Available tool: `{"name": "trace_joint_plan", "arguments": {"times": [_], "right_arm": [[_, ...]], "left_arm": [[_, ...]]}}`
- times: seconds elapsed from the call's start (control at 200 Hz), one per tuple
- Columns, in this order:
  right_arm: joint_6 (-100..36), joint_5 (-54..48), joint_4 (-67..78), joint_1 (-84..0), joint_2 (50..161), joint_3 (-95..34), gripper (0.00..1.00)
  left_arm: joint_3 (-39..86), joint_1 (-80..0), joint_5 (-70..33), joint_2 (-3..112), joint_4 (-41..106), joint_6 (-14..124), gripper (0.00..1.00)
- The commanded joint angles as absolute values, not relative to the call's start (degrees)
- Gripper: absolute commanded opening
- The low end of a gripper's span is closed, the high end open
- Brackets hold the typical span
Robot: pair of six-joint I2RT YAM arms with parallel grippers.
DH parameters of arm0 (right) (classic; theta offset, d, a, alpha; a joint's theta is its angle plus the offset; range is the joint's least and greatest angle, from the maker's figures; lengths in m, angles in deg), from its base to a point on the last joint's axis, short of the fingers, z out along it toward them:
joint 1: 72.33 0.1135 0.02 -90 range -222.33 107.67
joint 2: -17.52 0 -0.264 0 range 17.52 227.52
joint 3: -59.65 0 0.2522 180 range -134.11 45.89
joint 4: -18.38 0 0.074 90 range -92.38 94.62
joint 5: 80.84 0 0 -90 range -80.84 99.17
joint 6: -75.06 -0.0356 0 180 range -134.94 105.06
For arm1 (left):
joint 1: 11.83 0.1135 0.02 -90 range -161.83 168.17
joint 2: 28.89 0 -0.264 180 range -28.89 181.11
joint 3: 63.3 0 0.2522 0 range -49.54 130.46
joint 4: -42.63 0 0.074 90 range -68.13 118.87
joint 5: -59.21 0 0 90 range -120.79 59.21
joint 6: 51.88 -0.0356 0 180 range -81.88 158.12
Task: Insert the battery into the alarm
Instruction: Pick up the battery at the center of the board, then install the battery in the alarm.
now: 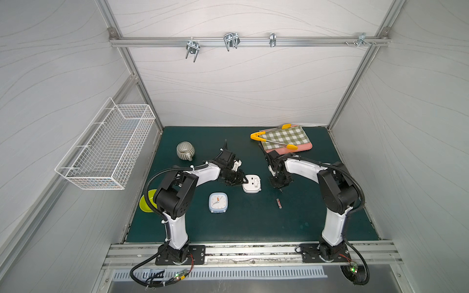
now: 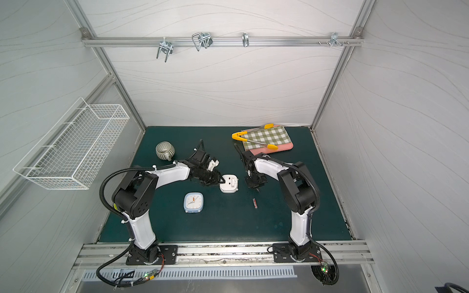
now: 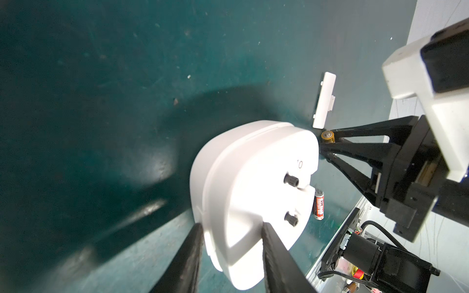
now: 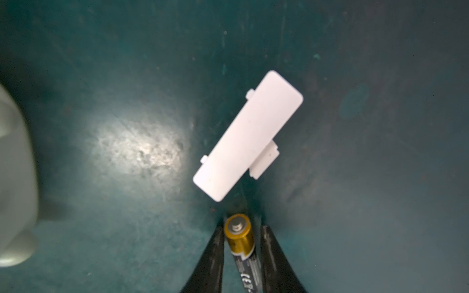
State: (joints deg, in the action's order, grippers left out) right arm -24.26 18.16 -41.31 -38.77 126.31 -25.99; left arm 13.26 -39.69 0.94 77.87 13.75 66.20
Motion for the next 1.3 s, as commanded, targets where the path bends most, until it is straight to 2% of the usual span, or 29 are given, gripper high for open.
{"name": "trace_joint_plan", "arguments": {"times": [0.0,0.145,0.295,0.475,0.765,0.935,1.136,1.296], "right_arm": [[-22.88,18.23,-43.81,-38.55,127.95,-26.44,0.28],[-22.57,16.05,-43.72,-39.32,128.22,-26.30,0.28],[-22.93,13.41,-43.39,-39.58,127.02,-25.66,0.20],[-24.15,10.50,-41.25,-39.75,124.60,-24.54,0.18],[-26.86,7.96,-33.20,-39.87,116.31,-20.90,0.18],[-30.11,6.63,-21.26,-37.28,109.63,-15.56,0.18],[-34.63,14.23,-7.01,-30.26,106.97,-11.17,0.17],[-37.64,18.27,-1.40,-27.61,108.76,-10.46,0.13]], "left_arm": [[13.39,-40.22,0.69,79.09,12.70,64.97,0.40],[13.40,-40.22,0.79,79.14,12.70,64.93,0.40],[13.43,-40.22,0.85,79.14,12.70,64.93,0.40],[13.34,-40.29,0.94,79.05,12.78,64.99,0.40],[13.21,-40.24,0.95,78.92,13.04,65.10,0.40],[13.10,-40.23,1.27,79.04,13.66,65.45,0.40],[12.78,-40.22,1.05,79.04,14.28,66.22,0.40],[12.68,-40.22,0.86,78.95,14.28,66.42,0.41]]}}
